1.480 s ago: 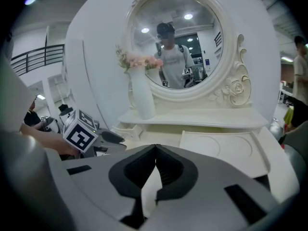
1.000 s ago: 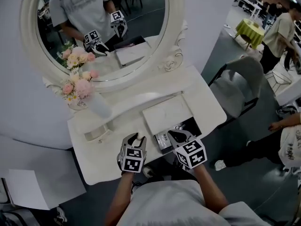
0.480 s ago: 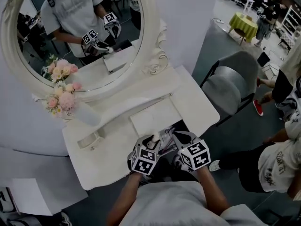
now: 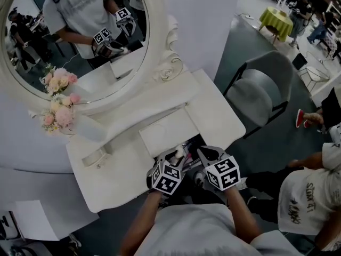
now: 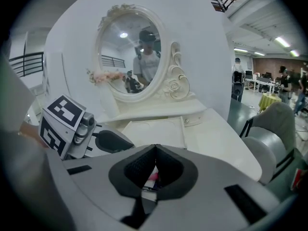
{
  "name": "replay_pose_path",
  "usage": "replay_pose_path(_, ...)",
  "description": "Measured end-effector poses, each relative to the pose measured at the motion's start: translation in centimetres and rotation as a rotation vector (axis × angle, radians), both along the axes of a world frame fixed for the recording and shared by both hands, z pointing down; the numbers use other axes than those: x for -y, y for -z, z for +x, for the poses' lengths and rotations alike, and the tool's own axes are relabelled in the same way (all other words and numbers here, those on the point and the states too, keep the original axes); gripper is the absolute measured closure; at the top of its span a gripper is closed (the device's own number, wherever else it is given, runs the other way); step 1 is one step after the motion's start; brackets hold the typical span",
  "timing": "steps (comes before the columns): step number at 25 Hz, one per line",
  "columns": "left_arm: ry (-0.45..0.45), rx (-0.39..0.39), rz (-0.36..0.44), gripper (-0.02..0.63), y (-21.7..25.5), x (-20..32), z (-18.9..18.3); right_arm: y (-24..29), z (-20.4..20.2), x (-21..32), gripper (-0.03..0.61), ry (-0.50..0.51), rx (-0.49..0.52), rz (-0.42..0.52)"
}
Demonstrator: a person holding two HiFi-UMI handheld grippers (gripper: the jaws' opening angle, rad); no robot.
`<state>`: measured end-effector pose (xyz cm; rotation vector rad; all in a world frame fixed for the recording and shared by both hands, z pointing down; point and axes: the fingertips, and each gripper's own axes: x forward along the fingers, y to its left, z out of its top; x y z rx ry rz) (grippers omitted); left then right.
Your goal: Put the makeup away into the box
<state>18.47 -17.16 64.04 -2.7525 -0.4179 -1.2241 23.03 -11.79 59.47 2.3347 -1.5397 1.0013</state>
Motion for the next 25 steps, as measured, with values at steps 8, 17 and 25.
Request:
replay_pose_path(8, -0.034, 0.032, -0.001, 0.460, -0.9, -1.6, 0.2, -0.8, 0.9, -1.0, 0.577, 0.009, 0.019, -0.005)
replay_pose_path(17, -0.022, 0.127, 0.125, 0.416, -4.7, -0.4, -0.4, -1.0, 0.7, -1.3, 0.577, 0.023, 0.023, -0.009)
replay_pose_path(25, 0.016, 0.101, 0.014, 0.380, -4.1, -1.0, -0.9, -1.0, 0.4, -1.9, 0.577, 0.005, 0.024, -0.009)
